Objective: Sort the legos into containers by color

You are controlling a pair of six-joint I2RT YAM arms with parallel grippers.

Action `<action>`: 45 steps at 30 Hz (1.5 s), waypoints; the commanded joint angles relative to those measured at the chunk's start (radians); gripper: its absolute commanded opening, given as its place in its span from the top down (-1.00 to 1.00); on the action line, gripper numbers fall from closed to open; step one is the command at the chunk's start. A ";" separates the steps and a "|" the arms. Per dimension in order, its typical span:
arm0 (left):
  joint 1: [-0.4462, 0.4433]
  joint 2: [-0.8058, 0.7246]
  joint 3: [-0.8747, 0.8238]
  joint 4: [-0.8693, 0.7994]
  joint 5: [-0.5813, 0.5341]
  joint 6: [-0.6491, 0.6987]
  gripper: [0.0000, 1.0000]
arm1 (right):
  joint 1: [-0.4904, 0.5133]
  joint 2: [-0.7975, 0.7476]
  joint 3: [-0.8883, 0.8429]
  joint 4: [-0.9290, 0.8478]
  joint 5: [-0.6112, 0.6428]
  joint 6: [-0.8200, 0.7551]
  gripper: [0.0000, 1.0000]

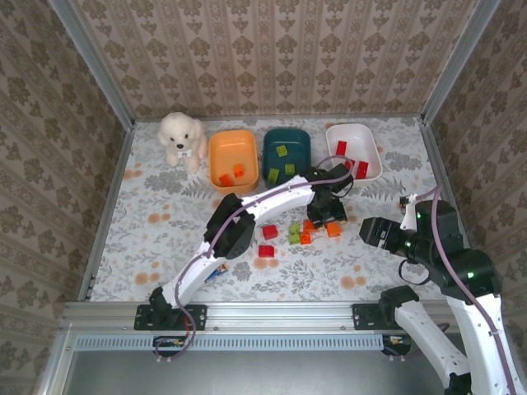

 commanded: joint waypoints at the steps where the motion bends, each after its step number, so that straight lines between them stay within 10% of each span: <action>1: -0.003 0.035 0.056 -0.036 0.017 -0.013 0.02 | 0.006 0.010 0.014 -0.010 -0.013 0.007 -0.62; 20: 0.073 -0.183 0.054 -0.051 -0.166 0.165 0.52 | 0.007 0.069 0.041 0.041 -0.037 -0.045 -0.59; 32: 0.452 -0.428 -0.107 -0.058 -0.291 0.442 0.54 | 0.071 0.232 0.019 0.198 -0.126 -0.036 -0.53; 45: 0.668 -0.159 0.021 0.030 -0.252 0.578 0.54 | 0.255 0.372 0.052 0.290 -0.027 0.029 -0.52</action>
